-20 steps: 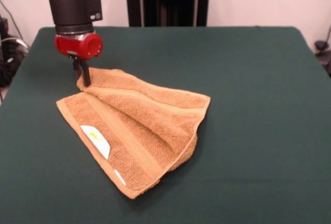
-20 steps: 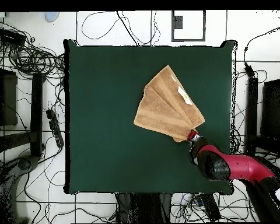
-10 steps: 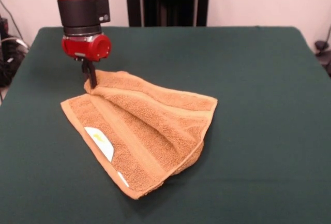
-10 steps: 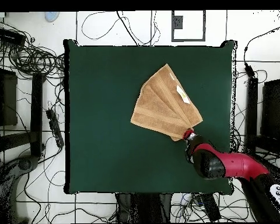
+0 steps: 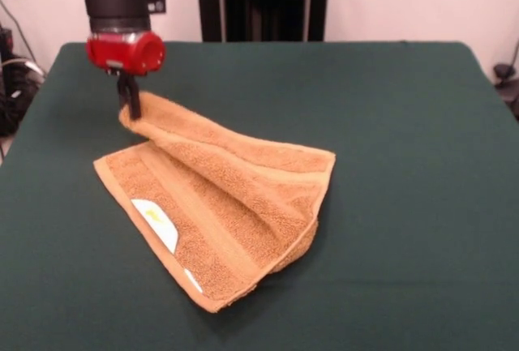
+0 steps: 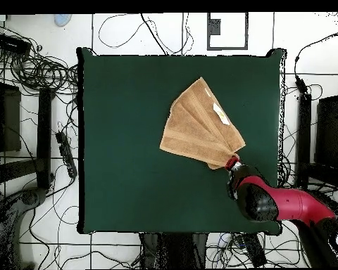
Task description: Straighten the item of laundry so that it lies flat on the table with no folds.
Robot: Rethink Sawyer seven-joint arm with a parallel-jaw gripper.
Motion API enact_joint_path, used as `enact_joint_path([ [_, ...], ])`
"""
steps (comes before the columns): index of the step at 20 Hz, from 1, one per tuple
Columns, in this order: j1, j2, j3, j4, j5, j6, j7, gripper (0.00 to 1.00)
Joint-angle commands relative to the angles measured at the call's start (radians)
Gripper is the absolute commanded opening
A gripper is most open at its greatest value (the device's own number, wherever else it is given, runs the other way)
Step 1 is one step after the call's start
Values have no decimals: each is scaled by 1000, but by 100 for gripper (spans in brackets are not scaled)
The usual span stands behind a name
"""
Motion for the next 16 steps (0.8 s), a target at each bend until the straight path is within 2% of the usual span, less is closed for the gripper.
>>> enact_joint_path([
  [1, 34, -339, 73, 332, 192, 178, 43, 0],
  [3, 70, -366, 33, 400, 216, 149, 89, 0],
  [7, 129, -342, -35, 452, 226, 63, 138, 0],
  [10, 169, -309, -82, 450, 219, 4, 149, 0],
  [14, 292, -262, -215, 423, 233, -91, 205, 0],
  [16, 329, -258, -244, 422, 255, -107, 215, 0],
])
